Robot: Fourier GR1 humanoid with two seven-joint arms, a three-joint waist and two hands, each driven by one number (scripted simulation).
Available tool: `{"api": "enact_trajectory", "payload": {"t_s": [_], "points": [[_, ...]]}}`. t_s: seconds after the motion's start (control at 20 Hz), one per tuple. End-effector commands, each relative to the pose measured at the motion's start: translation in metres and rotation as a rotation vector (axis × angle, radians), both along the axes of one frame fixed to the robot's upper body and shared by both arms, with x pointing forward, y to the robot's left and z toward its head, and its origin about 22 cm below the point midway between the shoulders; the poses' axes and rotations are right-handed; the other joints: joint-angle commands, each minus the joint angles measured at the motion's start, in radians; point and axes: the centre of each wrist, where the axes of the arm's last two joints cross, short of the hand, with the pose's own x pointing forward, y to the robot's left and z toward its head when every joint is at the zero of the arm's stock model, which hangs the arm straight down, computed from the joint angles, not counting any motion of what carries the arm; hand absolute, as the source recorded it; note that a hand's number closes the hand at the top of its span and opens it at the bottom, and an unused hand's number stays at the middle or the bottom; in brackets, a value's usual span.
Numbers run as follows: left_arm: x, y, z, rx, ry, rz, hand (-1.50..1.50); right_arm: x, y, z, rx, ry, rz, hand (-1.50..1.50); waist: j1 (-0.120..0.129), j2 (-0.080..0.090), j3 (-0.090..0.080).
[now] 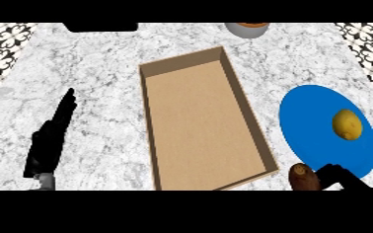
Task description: Pick the sweet potato from the plate and place it in the cardboard box
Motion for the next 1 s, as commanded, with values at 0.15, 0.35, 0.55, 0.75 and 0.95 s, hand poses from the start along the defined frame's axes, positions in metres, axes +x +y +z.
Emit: {"api": "enact_trajectory", "payload": {"t_s": [0.15,0.35,0.55,0.75,0.95], "points": [[0.011,-0.009,0.002,-0.004,0.002,-0.01,0.0,-0.017,0.03,0.058,0.187,-0.237,0.183,1.5,0.016,0.005,0.0],[0.007,-0.011,-0.001,0.008,-0.012,-0.021,0.0,0.0,0.059,0.071,0.22,-0.268,0.244,1.5,0.033,0.007,-0.001],[0.023,-0.006,0.008,0.006,-0.017,-0.028,0.0,0.026,0.065,0.096,0.208,-0.261,0.246,1.5,0.035,0.011,-0.001],[0.022,-0.001,-0.005,0.005,-0.006,-0.018,0.0,0.051,0.102,0.107,0.188,-0.23,0.201,1.5,0.034,0.01,-0.001],[0.001,-0.01,-0.002,0.004,0.0,-0.058,0.0,0.108,0.118,0.12,0.224,-0.203,0.173,1.5,0.052,0.011,0.0]]}}
